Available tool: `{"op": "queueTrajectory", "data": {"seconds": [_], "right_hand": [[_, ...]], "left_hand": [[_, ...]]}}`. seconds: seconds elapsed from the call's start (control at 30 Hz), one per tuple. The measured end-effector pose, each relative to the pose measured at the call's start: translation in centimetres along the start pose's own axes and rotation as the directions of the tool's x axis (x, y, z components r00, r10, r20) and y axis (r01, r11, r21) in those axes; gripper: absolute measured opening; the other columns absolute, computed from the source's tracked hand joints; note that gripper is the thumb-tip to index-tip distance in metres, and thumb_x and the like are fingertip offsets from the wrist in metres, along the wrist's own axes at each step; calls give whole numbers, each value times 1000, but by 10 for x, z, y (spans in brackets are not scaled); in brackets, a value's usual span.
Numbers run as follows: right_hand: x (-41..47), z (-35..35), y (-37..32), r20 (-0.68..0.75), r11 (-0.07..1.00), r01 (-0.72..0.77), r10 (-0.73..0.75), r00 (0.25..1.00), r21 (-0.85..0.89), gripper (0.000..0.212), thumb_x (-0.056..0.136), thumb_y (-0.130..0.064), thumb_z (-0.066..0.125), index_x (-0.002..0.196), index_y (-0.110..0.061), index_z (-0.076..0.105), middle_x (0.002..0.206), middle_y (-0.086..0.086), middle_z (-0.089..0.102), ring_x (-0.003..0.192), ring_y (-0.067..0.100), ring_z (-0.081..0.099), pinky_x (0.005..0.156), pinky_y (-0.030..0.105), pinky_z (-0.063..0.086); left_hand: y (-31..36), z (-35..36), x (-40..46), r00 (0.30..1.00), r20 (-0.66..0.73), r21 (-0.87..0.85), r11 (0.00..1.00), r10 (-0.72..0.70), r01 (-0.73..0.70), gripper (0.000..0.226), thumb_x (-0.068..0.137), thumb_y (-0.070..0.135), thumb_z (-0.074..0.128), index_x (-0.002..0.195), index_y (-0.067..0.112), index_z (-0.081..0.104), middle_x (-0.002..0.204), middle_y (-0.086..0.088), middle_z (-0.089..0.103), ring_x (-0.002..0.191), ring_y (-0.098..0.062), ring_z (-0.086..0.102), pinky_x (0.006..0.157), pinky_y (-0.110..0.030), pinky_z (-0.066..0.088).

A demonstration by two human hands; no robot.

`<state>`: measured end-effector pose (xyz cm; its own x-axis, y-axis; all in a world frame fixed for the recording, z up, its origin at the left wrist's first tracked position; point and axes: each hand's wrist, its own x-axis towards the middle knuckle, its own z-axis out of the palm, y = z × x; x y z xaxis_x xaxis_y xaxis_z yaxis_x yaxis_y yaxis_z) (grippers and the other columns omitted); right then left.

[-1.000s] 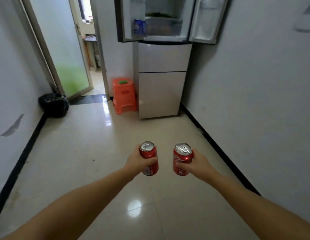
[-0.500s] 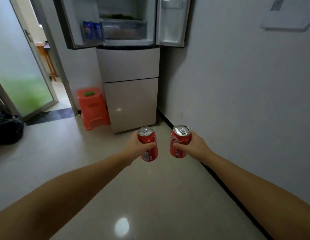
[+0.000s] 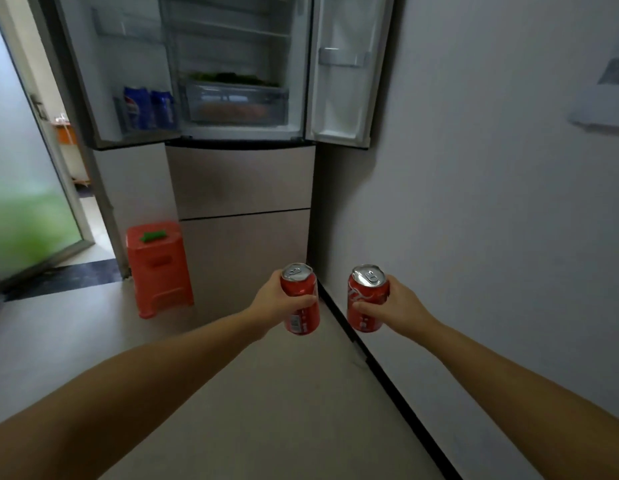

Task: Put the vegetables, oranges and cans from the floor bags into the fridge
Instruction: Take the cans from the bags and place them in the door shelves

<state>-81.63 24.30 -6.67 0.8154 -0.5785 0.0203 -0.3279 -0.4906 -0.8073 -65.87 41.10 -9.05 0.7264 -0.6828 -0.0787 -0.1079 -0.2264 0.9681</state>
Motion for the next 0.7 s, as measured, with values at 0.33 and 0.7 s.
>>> {"op": "queueTrajectory", "data": {"seconds": [0.33, 0.7], "right_hand": [[258, -19, -9, 209, 983, 175, -182, 961, 56, 68, 72, -27, 80, 131, -17, 47, 120, -1, 60, 109, 16, 57, 95, 31, 46], [486, 34, -93, 296, 932, 313, -356, 886, 183, 71, 71, -33, 80, 131, -20, 47, 122, -2, 61, 113, 16, 57, 95, 33, 46]], "left_hand": [[45, -37, 203, 941, -335, 26, 999, 44, -37, 69, 73, 18, 79, 132, 19, 42, 116, 1, 56, 107, -18, 55, 95, -36, 46], [77, -147, 358, 847, -528, 42, 998, 68, -54, 68, 74, 27, 79, 131, 23, 43, 118, 2, 57, 108, -18, 55, 94, -36, 47]]}}
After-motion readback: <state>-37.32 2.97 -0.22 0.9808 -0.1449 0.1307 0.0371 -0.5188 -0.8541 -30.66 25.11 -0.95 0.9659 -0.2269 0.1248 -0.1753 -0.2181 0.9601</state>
